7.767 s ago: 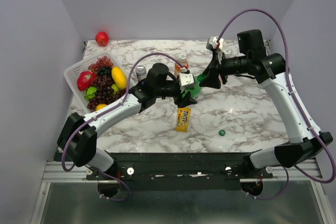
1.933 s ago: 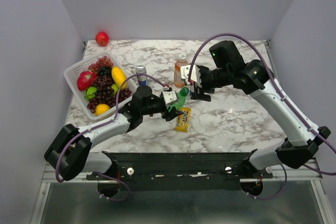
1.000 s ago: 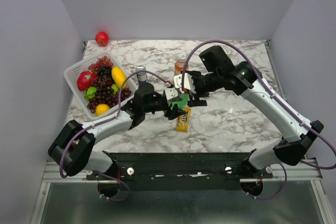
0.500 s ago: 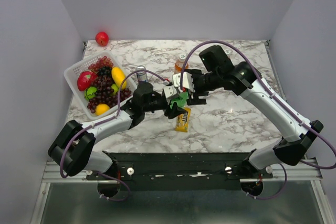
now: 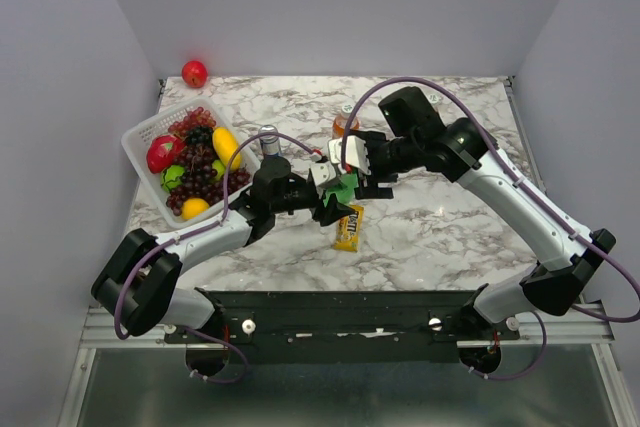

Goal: Screw on the bottle caps

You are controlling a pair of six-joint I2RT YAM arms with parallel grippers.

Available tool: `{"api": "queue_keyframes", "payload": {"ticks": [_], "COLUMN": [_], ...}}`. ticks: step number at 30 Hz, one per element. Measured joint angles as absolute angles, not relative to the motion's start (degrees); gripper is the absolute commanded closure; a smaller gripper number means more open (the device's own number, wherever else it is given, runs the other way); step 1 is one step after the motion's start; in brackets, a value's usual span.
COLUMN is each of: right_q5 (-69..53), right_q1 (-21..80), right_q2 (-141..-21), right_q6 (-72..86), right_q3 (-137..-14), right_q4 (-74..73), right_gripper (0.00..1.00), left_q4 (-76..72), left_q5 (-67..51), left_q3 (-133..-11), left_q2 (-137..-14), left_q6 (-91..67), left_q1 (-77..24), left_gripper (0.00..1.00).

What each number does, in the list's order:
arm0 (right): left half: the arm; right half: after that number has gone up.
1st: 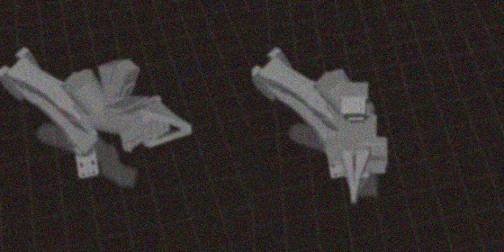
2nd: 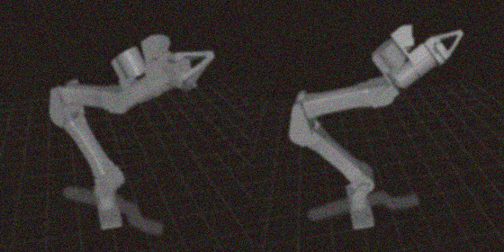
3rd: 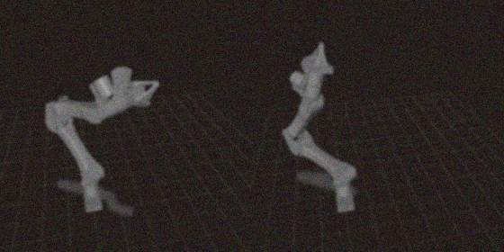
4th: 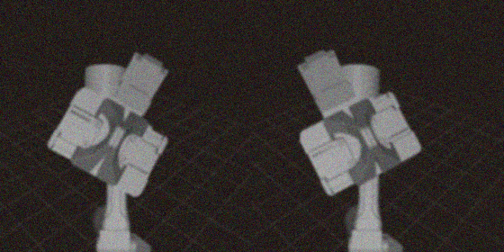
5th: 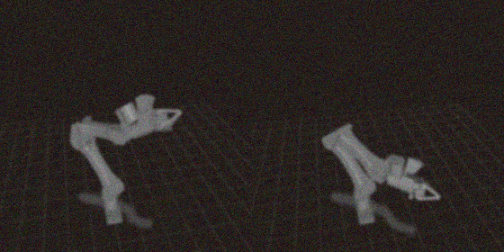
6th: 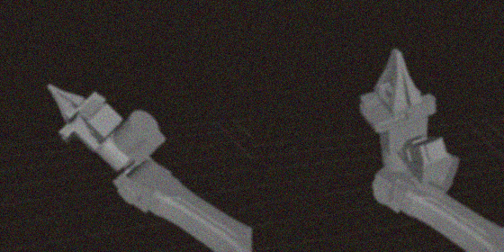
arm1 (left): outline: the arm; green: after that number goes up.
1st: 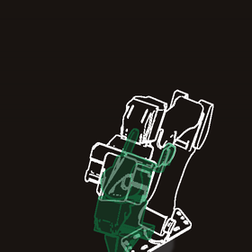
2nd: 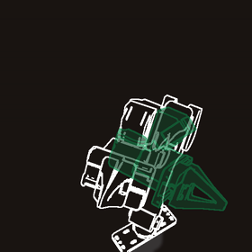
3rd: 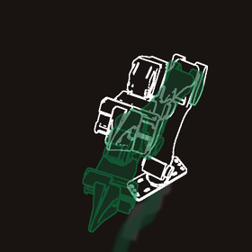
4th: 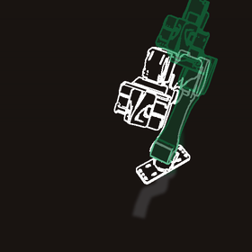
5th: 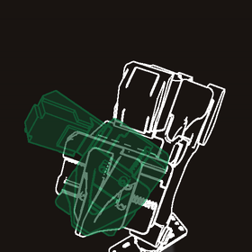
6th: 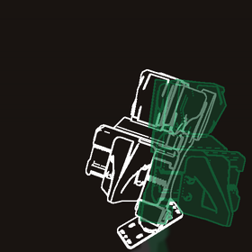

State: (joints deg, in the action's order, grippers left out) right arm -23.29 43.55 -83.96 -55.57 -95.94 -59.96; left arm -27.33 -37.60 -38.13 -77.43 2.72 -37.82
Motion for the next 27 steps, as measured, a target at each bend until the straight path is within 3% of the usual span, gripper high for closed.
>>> {"api": "queue_keyframes", "payload": {"ticks": [27], "right_q5": [-20.23], "right_q1": [43.57], "right_q2": [-81.89], "right_q6": [-52.14], "right_q3": [-93.56], "right_q4": [-63.22], "right_gripper": [0.16], "left_q4": [-27.83], "left_q5": [-36.86], "left_q3": [-38.13], "left_q2": [-77.43], "left_q6": [2.70], "left_q1": [-36.47], "left_gripper": [1.00]}}
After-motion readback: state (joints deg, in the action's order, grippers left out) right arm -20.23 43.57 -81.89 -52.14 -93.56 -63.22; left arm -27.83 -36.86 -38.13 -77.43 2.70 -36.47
